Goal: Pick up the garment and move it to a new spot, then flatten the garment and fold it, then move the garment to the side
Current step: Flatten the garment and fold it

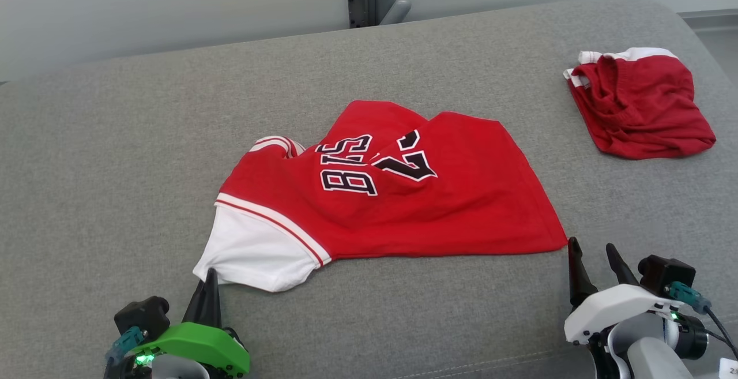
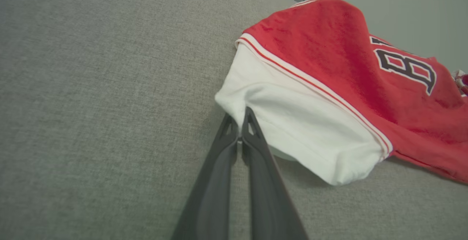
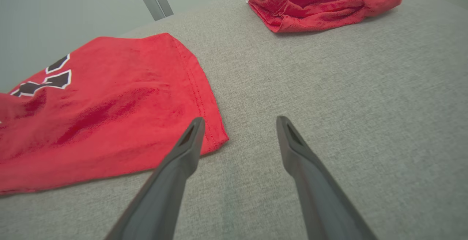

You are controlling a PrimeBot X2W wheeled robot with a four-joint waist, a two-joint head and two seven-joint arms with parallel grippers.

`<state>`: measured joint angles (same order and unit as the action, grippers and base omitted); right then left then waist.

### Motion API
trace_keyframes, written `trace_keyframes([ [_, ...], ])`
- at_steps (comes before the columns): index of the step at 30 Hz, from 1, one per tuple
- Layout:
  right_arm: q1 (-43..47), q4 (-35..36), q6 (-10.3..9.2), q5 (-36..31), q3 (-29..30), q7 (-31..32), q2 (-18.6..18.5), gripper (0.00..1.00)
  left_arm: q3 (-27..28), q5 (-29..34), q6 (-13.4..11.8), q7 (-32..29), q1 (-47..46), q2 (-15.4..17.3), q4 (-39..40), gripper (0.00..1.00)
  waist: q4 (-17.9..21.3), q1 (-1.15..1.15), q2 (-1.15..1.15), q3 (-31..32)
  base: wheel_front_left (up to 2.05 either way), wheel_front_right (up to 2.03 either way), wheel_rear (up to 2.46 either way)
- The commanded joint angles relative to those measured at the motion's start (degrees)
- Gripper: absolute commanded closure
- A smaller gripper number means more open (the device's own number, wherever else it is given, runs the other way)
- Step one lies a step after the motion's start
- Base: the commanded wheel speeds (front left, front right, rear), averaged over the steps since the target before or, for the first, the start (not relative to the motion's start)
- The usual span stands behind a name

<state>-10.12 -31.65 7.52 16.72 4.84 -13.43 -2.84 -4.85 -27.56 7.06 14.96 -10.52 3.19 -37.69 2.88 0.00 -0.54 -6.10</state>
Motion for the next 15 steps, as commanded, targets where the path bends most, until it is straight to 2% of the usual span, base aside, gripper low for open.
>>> trace_keyframes([
  [1,-0.95,-0.76,-0.08,0.41,-0.04,0.37,-0.12,0.00,0.13,0.60,-0.19,0.20,0.49,0.35,0.37,1.00,-0.80,0.00,0.54,-0.45,0.00,0.00,0.00],
  [8,-8.08,-13.57,-0.08,1.30,-2.01,1.67,-0.14,0.00,-1.10,1.30,-0.88,0.23,0.77,0.19,3.73,1.00,-3.15,0.00,0.54,-1.69,0.00,0.00,0.00],
  [14,-10.48,-20.20,-0.03,2.58,-4.57,2.58,0.17,0.00,-1.79,1.05,-1.12,0.24,1.16,0.09,4.89,1.00,-3.83,0.00,0.54,-1.88,0.00,0.00,0.00],
  [15,-10.75,-20.88,-0.02,2.68,-4.91,2.50,0.22,0.05,-1.81,0.96,-1.22,0.24,1.28,0.08,5.03,1.00,-3.80,0.00,0.54,-1.84,0.00,0.00,0.00],
])
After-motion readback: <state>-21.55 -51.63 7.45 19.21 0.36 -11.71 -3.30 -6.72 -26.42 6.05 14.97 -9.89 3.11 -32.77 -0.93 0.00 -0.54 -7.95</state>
